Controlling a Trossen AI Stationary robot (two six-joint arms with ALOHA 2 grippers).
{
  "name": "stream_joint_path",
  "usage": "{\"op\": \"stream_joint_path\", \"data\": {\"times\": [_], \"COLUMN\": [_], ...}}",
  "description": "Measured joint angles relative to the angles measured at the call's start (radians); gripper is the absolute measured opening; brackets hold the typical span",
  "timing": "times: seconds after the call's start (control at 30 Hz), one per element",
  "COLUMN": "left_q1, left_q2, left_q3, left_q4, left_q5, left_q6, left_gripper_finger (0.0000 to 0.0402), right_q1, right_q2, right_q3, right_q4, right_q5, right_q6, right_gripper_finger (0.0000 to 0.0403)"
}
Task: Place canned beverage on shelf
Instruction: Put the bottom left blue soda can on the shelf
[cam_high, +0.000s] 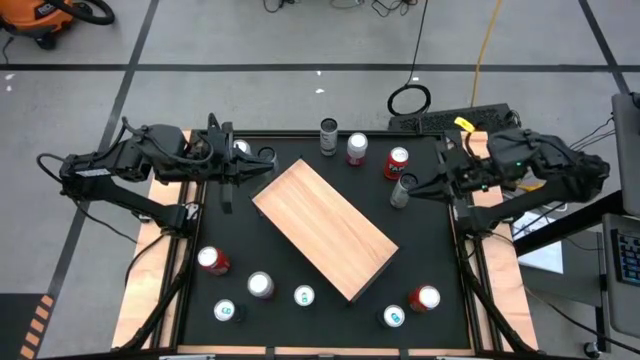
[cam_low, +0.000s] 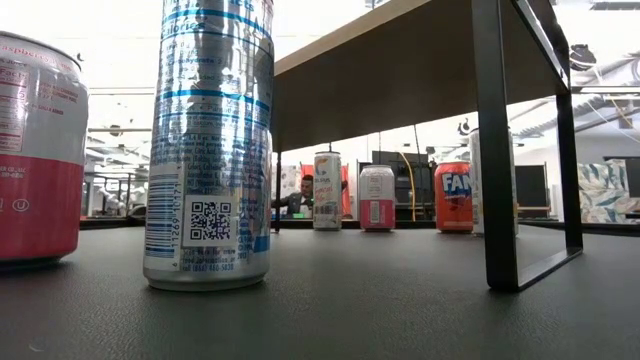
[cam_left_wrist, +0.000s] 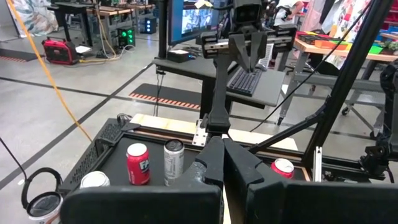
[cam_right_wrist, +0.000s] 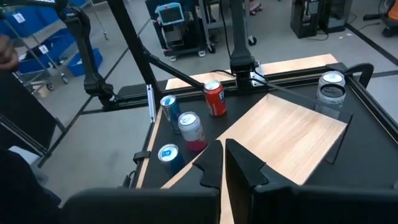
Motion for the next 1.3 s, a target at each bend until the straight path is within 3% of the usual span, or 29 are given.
{"op": "stream_joint_path", "data": {"times": [0.47, 0.9, 1.2, 1.3], "left_q1": [-0.001, -0.055, -0.180, -0.212], "left_q2": [0.000, 0.000, 0.003, 0.013], "left_q3": [0.000, 0.000, 0.000, 0.000], "left_q4": [-0.144, -0.167, -0.171, -0.254], "left_q5": [0.006, 0.111, 0.002, -0.008], "left_q6": [-0.192, -0.247, -0.355, -0.418], "left_gripper_finger": [0.0000, 0.0000, 0.0000, 0.0000], "right_q1": [0.000, 0.000, 0.000, -0.001], "right_q2": [0.103, 0.104, 0.104, 0.102], "right_q3": [0.066, 0.066, 0.066, 0.066], "right_q4": [-0.101, -0.101, -0.105, -0.130], "right_q5": [0.050, 0.077, 0.079, 0.079], "right_q6": [-0.003, -0.011, -0.011, -0.009], "right_gripper_finger": [0.0000, 0.0000, 0.0000, 0.0000]}}
